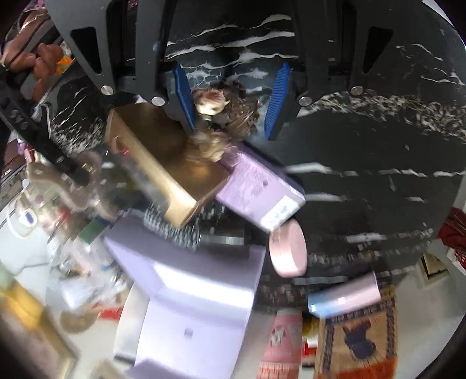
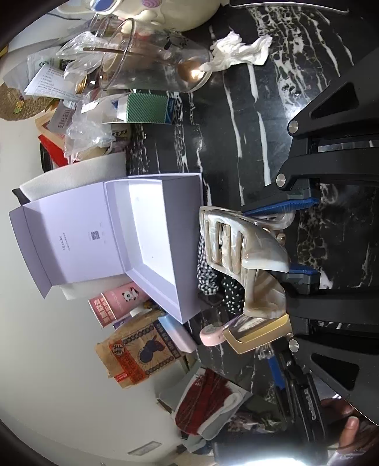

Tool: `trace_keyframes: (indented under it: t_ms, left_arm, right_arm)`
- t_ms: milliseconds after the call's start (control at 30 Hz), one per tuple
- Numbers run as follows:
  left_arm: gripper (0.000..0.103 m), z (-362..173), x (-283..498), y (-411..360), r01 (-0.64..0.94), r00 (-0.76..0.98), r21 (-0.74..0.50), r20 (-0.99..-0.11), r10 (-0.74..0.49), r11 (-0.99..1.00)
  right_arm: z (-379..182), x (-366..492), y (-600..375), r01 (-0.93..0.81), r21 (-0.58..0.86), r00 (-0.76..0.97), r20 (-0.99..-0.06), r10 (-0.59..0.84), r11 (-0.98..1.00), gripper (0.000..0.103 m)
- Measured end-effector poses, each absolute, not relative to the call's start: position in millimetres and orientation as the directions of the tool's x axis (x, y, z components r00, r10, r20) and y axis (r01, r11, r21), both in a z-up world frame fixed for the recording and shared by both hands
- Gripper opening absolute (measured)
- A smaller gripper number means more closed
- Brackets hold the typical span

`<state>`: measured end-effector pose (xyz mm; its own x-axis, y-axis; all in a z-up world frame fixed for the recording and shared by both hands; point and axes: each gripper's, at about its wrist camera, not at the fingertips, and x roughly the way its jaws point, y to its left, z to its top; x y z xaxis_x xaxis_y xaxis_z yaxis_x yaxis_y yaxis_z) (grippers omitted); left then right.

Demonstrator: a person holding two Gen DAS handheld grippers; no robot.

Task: Organize rigid objects
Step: 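Carry both held clips up and over into the open white box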

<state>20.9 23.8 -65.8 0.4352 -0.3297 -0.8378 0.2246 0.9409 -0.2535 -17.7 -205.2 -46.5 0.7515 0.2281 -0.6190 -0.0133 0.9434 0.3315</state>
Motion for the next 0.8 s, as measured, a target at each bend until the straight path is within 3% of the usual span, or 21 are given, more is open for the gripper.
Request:
trace_keyframes:
  t_ms: [200, 267, 800]
  left_arm:
    - [0.047, -65, 17, 11, 0.252, 0.490, -0.151, -0.832, -0.260, 0.956]
    - [0.039, -64, 15, 12, 0.246, 0.499, -0.169, -0.822, -0.274, 0.954]
    - [0.039, -13, 11, 22, 0.257, 0.579, -0.142, -0.769, -0.271, 0.956]
  right_arm:
    - [-46, -19, -207, -0.003, 0.317, 0.758, -0.618, 0.208, 0.949, 0.029]
    - [-46, -20, -207, 0.000, 0.317, 0.760, -0.617, 0.206, 0.949, 0.029]
    - [-28, -11, -205, -0.055, 0.311, 0.766, -0.597, 0.240, 0.949, 0.029]
